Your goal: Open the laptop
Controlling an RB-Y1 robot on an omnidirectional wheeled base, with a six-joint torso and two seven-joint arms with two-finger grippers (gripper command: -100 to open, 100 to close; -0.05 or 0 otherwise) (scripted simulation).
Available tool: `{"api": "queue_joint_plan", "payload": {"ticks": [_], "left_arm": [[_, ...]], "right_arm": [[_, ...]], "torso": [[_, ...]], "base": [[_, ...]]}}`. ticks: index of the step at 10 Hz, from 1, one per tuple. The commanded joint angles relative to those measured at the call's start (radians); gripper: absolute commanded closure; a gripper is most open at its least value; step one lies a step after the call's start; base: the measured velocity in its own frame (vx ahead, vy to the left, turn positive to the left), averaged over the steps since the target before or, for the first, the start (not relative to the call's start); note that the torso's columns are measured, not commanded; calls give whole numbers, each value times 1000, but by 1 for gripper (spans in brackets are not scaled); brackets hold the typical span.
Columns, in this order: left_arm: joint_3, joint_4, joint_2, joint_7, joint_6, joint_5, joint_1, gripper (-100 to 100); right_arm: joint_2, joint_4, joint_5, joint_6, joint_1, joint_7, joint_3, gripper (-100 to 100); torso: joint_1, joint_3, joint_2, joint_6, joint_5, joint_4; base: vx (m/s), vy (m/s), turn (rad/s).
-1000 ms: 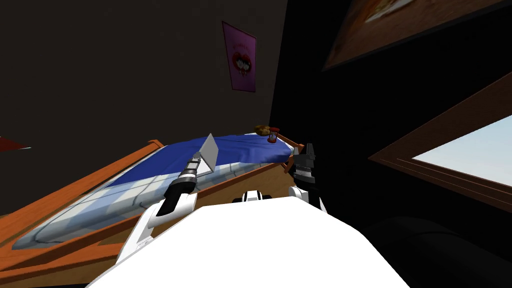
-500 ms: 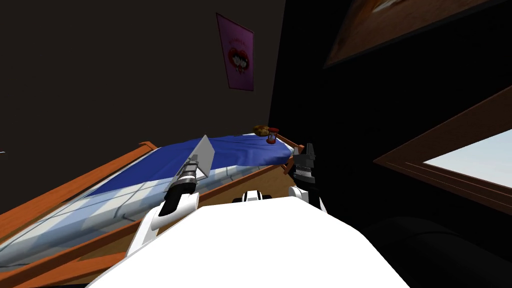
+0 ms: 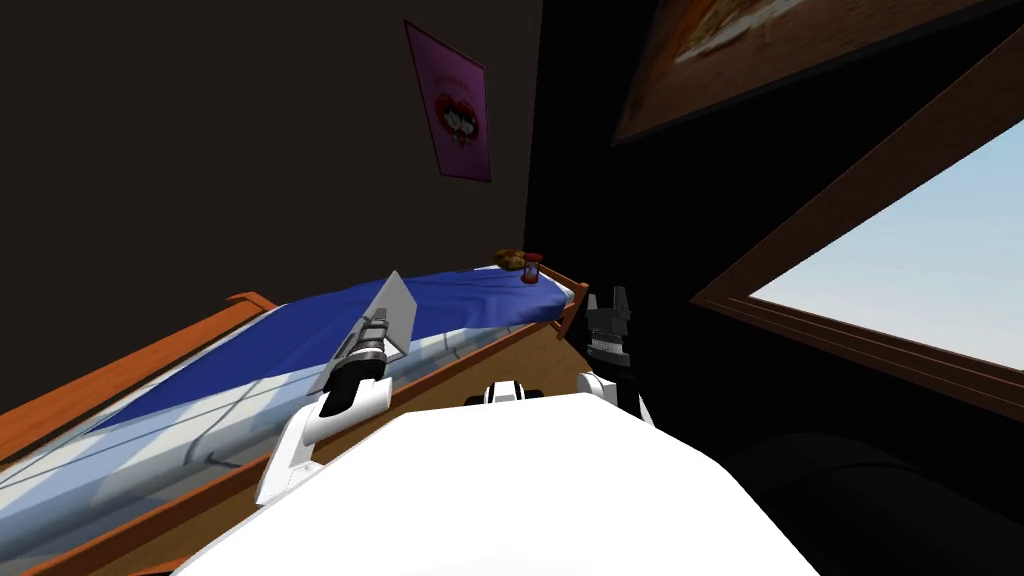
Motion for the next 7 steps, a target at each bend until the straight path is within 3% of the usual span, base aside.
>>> {"api": "queue_joint_plan", "payload": {"ticks": [1, 2, 3, 4, 5, 6, 7], "left_arm": [[69, 70, 14, 1, 16, -17, -74, -100], [79, 80, 14, 1, 16, -17, -99, -100], [117, 118, 27, 3, 22, -25, -131, -100], [124, 125, 27, 3, 22, -25, -149, -100], [166, 167, 39, 5, 29, -34, -184, -100], [169, 170, 39, 5, 29, -34, -198, -100], [210, 212, 51, 7, 36, -42, -234, -100]], "right_arm": [[0, 0, 0, 0, 0, 0, 0, 0], [0, 0, 0, 0, 0, 0, 0, 0], [0, 0, 0, 0, 1, 0, 0, 0], [0, 0, 0, 0, 0, 0, 0, 0], [0, 0, 0, 0, 1, 0, 0, 0], [0, 0, 0, 0, 0, 0, 0, 0], [0, 0, 0, 0, 1, 0, 0, 0]], "torso": [[1, -2, -4, -2, 0, -1], [0, -4, -6, 0, 0, -2], [2, -4, -6, -1, 0, -2], [1, -3, -4, 0, 1, -1], [2, -2, -4, -1, 0, -1], [1, -2, -3, 0, 0, -1], [1, -2, -3, -1, 0, -1]], "base": [[-101, -30, -197], [-88, -12, -94], [-94, -22, -232], [-82, -10, -118], [-98, -19, -252], [-80, -16, -108], [-96, -27, -214]]}}
